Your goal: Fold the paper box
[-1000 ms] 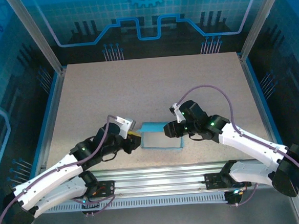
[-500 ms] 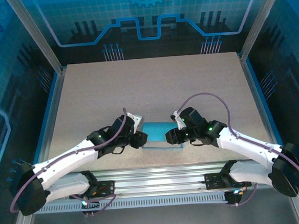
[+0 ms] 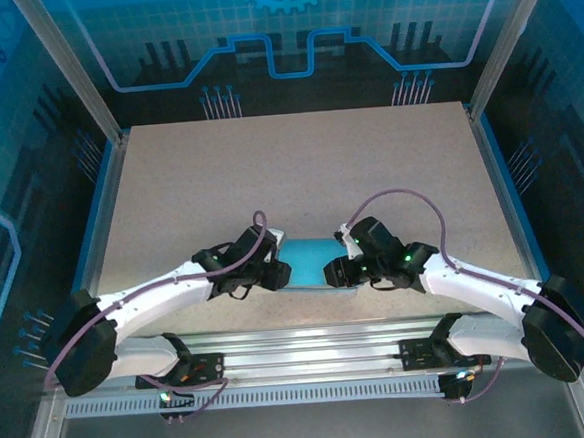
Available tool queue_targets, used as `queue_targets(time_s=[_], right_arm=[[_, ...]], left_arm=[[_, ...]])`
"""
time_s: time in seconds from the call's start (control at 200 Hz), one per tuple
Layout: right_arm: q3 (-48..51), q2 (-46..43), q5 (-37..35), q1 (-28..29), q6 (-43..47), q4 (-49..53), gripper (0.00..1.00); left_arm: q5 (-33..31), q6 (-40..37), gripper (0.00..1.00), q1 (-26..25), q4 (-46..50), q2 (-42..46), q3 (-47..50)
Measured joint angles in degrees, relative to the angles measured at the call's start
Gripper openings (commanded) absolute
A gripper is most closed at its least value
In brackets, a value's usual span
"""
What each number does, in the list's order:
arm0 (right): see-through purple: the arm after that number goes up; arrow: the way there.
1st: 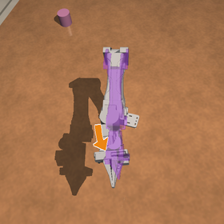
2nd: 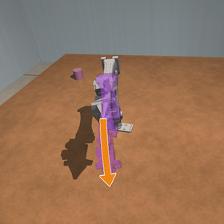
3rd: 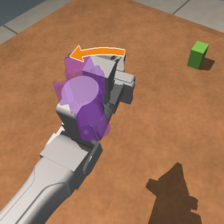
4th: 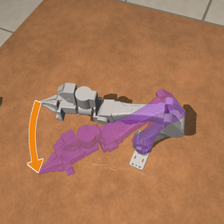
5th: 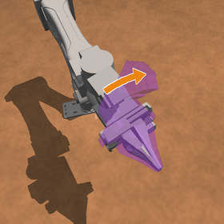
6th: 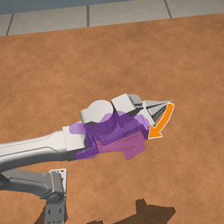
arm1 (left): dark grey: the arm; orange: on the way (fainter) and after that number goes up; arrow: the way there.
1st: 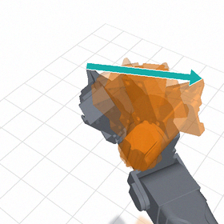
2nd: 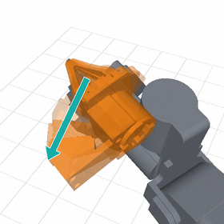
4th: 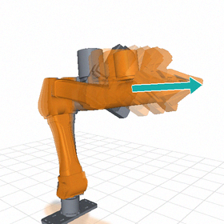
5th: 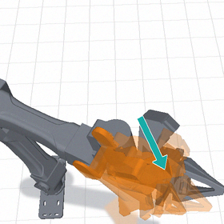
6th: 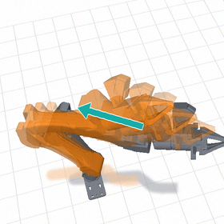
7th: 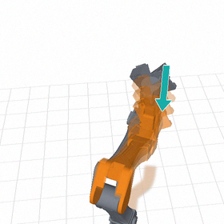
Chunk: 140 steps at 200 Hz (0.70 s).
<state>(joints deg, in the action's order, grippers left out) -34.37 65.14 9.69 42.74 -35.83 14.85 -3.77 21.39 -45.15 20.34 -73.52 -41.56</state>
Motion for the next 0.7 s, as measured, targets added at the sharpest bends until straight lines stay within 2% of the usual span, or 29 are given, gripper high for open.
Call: queue_targets(time_s=[0.37, 0.61, 0.7], right_arm=[[1.07, 0.79, -0.04, 0.48, -0.66, -2.1, 0.41], [1.33, 0.83, -0.04, 0.48, -0.81, -2.56, 0.41], [1.44, 0.96, -0.04, 0.48, -0.81, -2.78, 0.41]], left_arm=[[3.13, 2.75, 0.4, 0.5, -0.02, -3.76, -1.29], [4.94, 4.28, 0.33, 0.85, 0.39, -5.4, -2.34], [5.6, 4.9, 0.27, 0.9, 0.42, -5.42, -2.62]])
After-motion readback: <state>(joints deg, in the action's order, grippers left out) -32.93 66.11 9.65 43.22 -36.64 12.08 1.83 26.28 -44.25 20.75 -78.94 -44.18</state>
